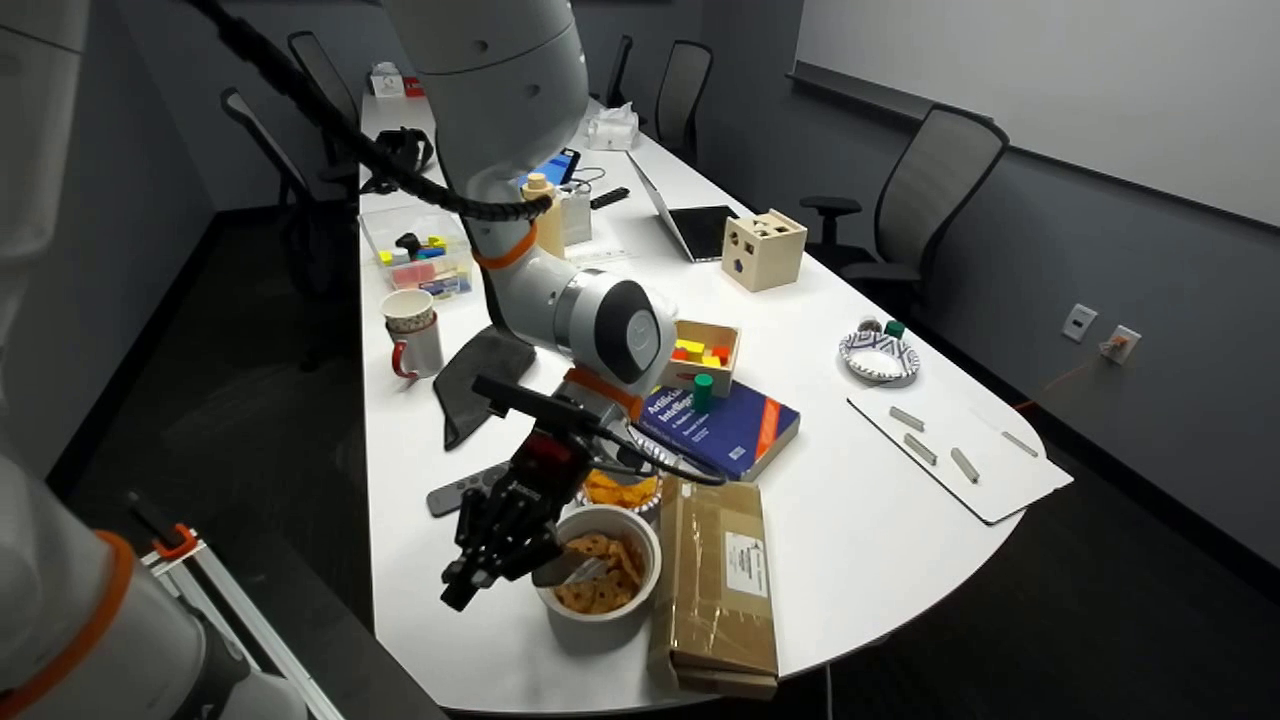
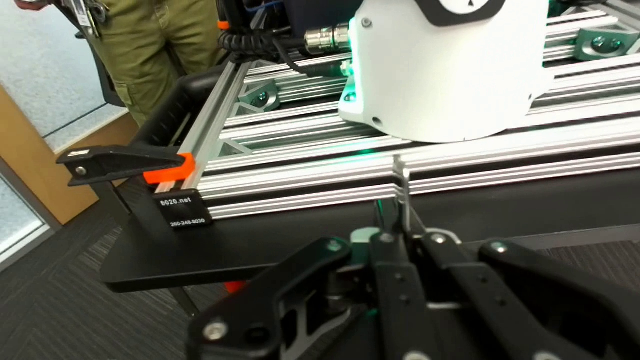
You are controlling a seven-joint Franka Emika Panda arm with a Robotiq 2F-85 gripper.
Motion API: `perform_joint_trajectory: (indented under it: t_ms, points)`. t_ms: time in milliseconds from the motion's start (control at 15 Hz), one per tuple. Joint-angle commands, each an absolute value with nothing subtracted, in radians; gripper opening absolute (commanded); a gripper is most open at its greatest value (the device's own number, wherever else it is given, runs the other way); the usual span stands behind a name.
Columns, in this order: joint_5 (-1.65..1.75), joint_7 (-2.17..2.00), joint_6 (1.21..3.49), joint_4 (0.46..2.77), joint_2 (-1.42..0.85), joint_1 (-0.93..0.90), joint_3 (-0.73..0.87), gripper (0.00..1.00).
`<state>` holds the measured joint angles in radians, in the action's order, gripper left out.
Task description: Use the cake spatula to stir the contents in the white bowl.
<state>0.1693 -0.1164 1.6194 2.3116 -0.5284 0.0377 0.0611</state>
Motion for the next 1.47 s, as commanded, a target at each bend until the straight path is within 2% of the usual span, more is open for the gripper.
perform_joint_trajectory:
  t_ms: [0,600,667,800,1267,1400]
  points:
    - [0.194,-0.189,1.678,2.300,-0.573,0.008,0.071,0.01]
    - [0.242,-0.297,1.801,2.301,-0.605,-0.055,0.078,0.01]
    - [0.247,-0.300,1.808,2.303,-0.606,-0.061,0.077,0.28]
    - [0.254,-0.305,1.819,2.307,-0.607,-0.069,0.075,0.35]
    - [0.249,-0.295,1.833,2.306,-0.612,-0.073,0.077,0.89]
    - [0.246,-0.288,1.836,2.312,-0.596,-0.070,0.077,1.00]
